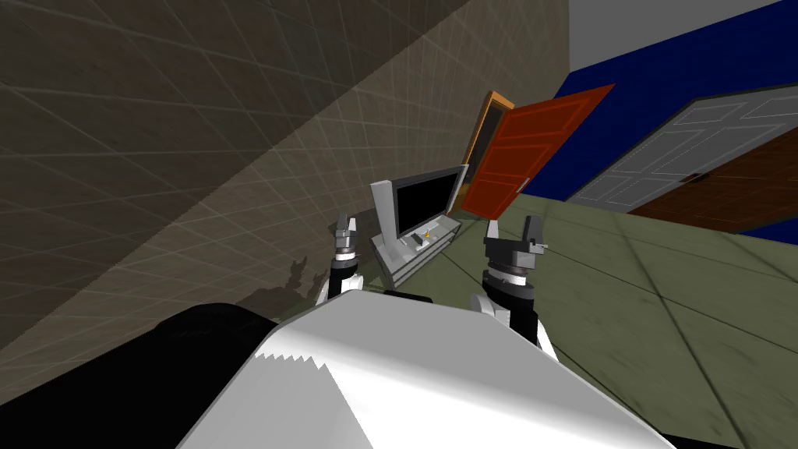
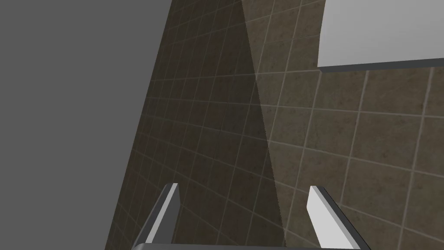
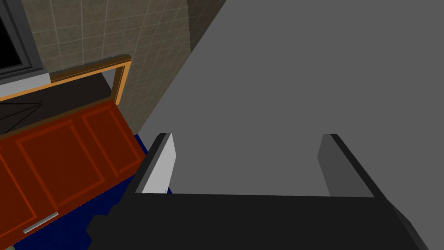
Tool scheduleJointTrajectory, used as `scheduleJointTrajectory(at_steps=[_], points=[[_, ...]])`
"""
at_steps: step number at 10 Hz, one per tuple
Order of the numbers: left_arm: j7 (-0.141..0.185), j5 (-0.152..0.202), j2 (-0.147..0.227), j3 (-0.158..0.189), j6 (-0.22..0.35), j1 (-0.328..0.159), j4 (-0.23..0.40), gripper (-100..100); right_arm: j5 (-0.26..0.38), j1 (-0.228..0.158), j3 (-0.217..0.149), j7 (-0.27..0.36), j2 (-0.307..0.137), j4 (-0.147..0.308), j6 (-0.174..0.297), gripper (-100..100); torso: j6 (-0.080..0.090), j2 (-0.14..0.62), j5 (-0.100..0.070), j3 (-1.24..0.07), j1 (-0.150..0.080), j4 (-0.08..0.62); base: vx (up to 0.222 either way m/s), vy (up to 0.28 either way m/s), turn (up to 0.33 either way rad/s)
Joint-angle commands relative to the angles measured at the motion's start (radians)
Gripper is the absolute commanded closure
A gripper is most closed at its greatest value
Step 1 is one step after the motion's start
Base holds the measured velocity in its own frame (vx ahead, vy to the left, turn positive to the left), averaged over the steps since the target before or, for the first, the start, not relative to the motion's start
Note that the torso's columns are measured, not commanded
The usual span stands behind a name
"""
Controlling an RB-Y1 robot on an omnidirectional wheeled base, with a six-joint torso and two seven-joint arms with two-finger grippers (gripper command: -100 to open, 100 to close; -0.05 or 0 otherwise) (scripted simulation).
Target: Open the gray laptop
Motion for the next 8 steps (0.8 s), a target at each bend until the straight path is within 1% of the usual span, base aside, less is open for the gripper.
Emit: scheduleJointTrajectory(at_steps=[1,3,8], points=[[0.000,0.000,0.000,0.000,0.000,0.000,0.000,0,0.000,0.000,0.000,0.000,0.000,0.000,0.000,0,0.000,0.040,0.000,-0.082,0.000,0.041,0.000,0.000,0.000],[0.000,0.000,0.000,0.000,0.000,0.000,0.000,0,0.000,0.000,0.000,0.000,0.000,0.000,0.000,0,0.000,0.175,0.000,-0.351,0.000,0.176,0.000,0.000,0.000],[0.000,0.000,0.000,0.000,0.000,0.000,0.000,0,0.000,0.000,0.000,0.000,0.000,0.000,0.000,0,0.000,0.544,0.000,-1.087,0.000,0.544,0.000,0.000,0.000]])
